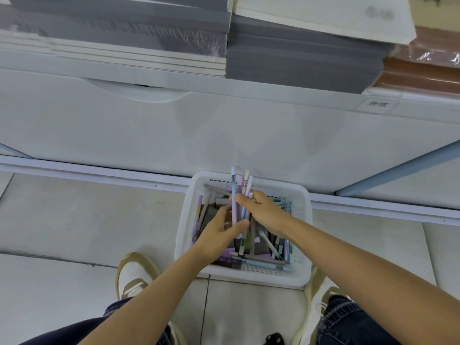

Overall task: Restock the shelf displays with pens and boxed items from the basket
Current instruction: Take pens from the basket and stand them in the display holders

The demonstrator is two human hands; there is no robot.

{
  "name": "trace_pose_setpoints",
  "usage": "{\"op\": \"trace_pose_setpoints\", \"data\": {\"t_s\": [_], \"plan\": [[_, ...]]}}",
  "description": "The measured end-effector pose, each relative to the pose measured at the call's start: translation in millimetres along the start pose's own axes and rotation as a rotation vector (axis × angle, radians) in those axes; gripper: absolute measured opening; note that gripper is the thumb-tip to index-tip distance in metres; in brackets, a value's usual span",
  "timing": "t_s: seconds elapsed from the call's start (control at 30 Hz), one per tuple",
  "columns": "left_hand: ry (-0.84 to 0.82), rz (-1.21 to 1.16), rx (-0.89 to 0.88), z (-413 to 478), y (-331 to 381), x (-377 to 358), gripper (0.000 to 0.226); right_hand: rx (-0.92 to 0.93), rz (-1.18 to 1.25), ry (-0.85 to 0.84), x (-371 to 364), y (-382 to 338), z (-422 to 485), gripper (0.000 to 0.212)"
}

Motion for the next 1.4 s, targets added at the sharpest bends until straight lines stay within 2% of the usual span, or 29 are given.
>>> {"op": "trace_pose_setpoints", "data": {"t_s": [0.1, 0.17, 0.27, 0.33, 0.5, 0.6, 0.8, 0.97, 1.1, 1.27, 1.4], "plan": [[-0.001, -0.112, -0.012, 4.3, 3.7, -6.8, 0.033, -0.038, 0.125, -0.028, -5.0, -0.7, 0.6, 0.041], [-0.034, -0.179, 0.03, 5.1, 3.6, -5.8, 0.027, -0.055, 0.138, -0.045, -7.3, -0.3, 0.5, 0.041], [-0.073, -0.111, 0.065, 2.9, 3.4, -0.2, 0.018, -0.062, 0.176, -0.062, -8.6, 5.0, 0.8, 0.038], [-0.089, -0.077, 0.075, 1.9, 3.7, 3.0, 0.02, -0.048, 0.194, -0.067, -7.3, 8.8, 1.7, 0.038], [-0.155, -0.013, 0.129, 1.6, 3.7, 7.0, 0.015, -0.039, 0.331, 0.108, 10.0, 14.0, 7.1, 0.033], [-0.182, 0.017, 0.149, 0.4, 1.6, 5.8, 0.012, 0.006, 0.248, 0.112, 18.2, 18.6, 10.6, 0.016], [-0.199, 0.071, 0.143, -3.6, 6.0, 14.7, 0.008, 0.05, 0.259, 0.117, 27.6, 17.1, 4.6, 0.02], [-0.217, 0.13, 0.11, -8.0, 10.8, 16.1, 0.008, 0.097, 0.14, 0.077, 30.5, 10.0, 0.7, 0.022], [-0.137, 0.093, 0.196, -10.3, 7.4, 26.7, 0.015, 0.048, 0.361, 0.262, 46.4, 8.5, 1.7, 0.022], [0.087, -0.05, 0.244, -11.2, 5.2, 36.9, 0.025, 0.056, 0.476, 0.233, 58.9, 8.5, -5.2, 0.019], [0.294, -0.242, 0.159, -13.7, 21.6, 34.4, 0.047, 0.084, 0.484, 0.2, 57.7, -5.0, -14.0, 0.019]]}}
Point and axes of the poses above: each hand's wrist, its own z-axis towards the middle knuckle, its own x-axis out of the back of the hand, y = z × x, the point moved 2 cm from there along z, towards the middle knuckle, and after that the axes turned 12 degrees about -z, right-handed, at the moved point
